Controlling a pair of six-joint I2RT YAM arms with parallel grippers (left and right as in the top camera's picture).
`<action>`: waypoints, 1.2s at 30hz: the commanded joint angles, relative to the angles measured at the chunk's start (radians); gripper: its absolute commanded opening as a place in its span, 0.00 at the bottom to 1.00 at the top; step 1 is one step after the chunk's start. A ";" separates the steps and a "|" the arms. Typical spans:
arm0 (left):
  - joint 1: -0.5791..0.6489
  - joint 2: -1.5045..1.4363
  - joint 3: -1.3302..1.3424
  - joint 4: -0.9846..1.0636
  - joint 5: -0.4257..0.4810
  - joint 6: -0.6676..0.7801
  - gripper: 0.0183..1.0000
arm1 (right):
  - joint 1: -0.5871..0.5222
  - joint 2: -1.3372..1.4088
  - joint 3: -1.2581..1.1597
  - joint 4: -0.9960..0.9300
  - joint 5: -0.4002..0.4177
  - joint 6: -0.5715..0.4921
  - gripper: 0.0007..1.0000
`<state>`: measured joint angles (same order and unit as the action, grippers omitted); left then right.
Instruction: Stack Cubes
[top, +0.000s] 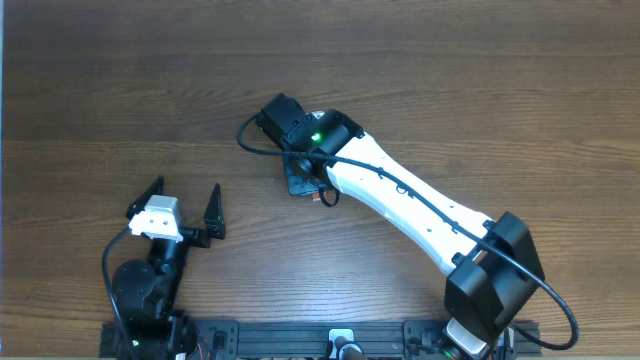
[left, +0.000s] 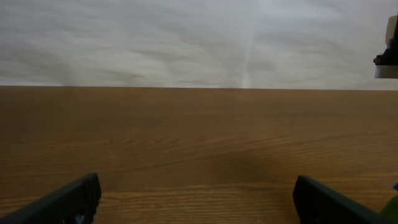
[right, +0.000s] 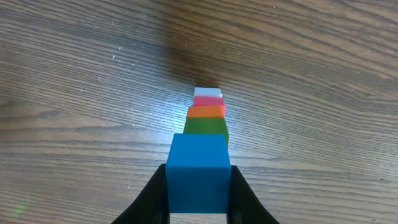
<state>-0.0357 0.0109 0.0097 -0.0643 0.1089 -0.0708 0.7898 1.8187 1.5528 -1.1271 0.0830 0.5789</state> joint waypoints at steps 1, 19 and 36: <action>0.008 -0.004 -0.003 -0.003 0.013 0.011 1.00 | -0.004 0.013 -0.009 0.004 0.024 0.000 0.01; 0.008 -0.004 -0.003 -0.004 0.013 0.011 1.00 | -0.011 0.013 -0.038 0.013 0.031 0.004 0.01; 0.008 -0.004 -0.003 -0.004 0.013 0.011 1.00 | -0.011 0.013 -0.038 0.012 0.031 0.004 0.52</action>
<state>-0.0357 0.0109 0.0097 -0.0643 0.1089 -0.0708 0.7853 1.8187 1.5230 -1.1164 0.0940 0.5850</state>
